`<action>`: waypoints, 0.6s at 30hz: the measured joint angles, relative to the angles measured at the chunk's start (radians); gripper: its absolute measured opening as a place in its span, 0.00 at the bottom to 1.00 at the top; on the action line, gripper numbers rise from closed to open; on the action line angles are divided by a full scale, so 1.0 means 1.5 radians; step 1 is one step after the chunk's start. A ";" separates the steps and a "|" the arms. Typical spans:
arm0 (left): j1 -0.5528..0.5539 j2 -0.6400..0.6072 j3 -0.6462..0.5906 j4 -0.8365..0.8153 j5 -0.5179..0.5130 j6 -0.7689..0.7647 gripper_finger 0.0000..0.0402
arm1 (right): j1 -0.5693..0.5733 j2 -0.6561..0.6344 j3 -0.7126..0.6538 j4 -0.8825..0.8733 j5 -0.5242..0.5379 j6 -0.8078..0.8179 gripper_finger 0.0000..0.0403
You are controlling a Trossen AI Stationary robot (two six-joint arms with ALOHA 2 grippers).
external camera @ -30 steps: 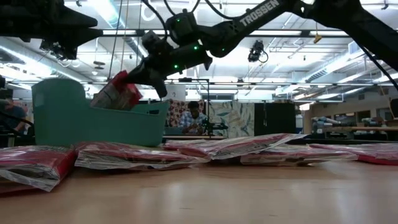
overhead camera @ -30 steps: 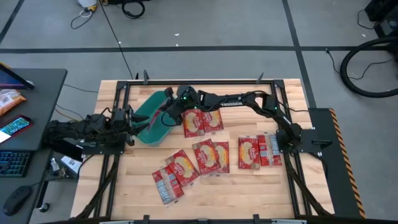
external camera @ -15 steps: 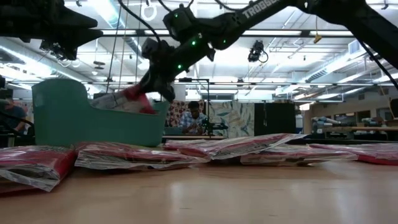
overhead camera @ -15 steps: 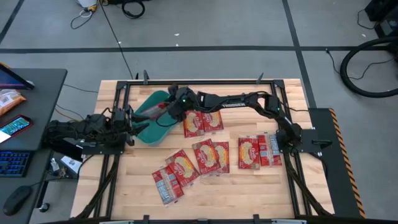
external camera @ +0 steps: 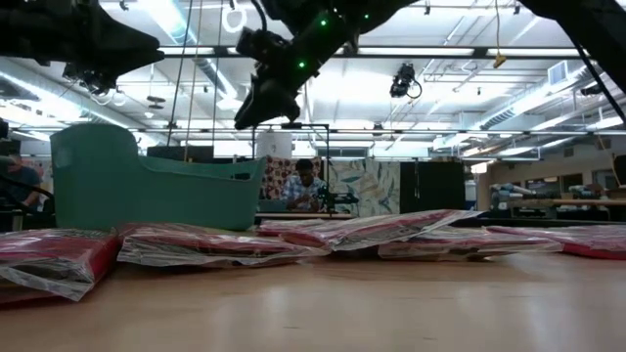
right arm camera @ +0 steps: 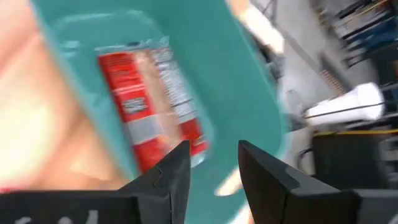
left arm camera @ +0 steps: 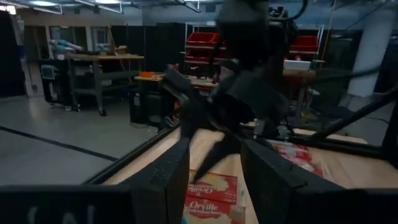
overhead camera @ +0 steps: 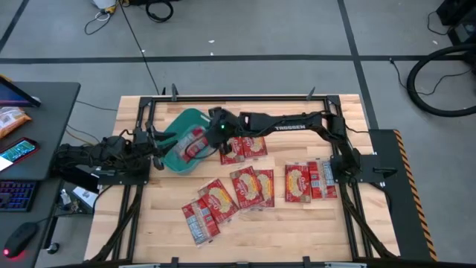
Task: Sort popcorn bags into baskets
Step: Put the red popcorn bag into the green bin
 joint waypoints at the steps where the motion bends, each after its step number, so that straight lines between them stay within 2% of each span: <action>1: 0.000 0.000 0.000 0.000 0.000 -0.012 0.37 | 0.005 0.000 0.000 -0.013 0.000 0.018 0.34; 4: 0.000 0.000 0.000 -0.004 0.013 -0.045 0.37 | 0.013 0.000 0.000 -0.054 0.003 0.071 0.34; 11: 0.000 0.001 0.000 -0.011 0.119 -0.096 0.38 | 0.039 -0.008 0.000 -0.174 0.011 0.230 0.35; 18: -0.001 0.032 -0.006 -0.018 0.137 -0.132 0.38 | 0.058 -0.008 -0.035 -0.229 0.047 0.352 0.36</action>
